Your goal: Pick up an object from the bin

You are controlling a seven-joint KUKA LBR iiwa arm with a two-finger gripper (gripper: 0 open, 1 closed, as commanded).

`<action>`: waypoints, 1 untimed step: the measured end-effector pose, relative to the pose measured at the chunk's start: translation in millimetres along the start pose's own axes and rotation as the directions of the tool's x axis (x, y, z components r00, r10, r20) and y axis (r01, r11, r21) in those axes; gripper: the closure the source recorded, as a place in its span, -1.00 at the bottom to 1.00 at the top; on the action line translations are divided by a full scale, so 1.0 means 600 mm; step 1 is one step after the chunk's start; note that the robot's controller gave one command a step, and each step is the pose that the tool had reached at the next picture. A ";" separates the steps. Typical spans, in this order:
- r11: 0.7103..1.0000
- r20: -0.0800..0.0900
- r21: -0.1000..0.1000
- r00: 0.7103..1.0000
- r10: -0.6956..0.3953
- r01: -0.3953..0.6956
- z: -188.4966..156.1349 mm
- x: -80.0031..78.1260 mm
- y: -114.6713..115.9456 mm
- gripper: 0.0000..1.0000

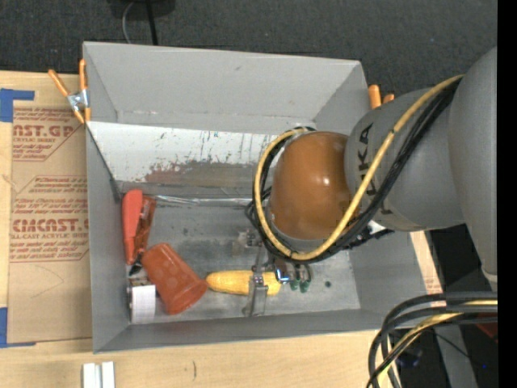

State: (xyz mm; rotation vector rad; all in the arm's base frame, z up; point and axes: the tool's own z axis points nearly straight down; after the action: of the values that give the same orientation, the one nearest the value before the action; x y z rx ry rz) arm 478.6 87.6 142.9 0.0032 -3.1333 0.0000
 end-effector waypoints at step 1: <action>1.000 0.008 -0.001 1.000 0.001 -0.001 -0.007 -0.003 -0.001 -1.00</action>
Offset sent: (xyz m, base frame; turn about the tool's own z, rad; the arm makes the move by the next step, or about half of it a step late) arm 0.0107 -0.0262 -0.0707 -0.1662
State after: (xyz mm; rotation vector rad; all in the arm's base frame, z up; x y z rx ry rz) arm 480.5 87.3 147.1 0.0010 -3.1409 -0.0015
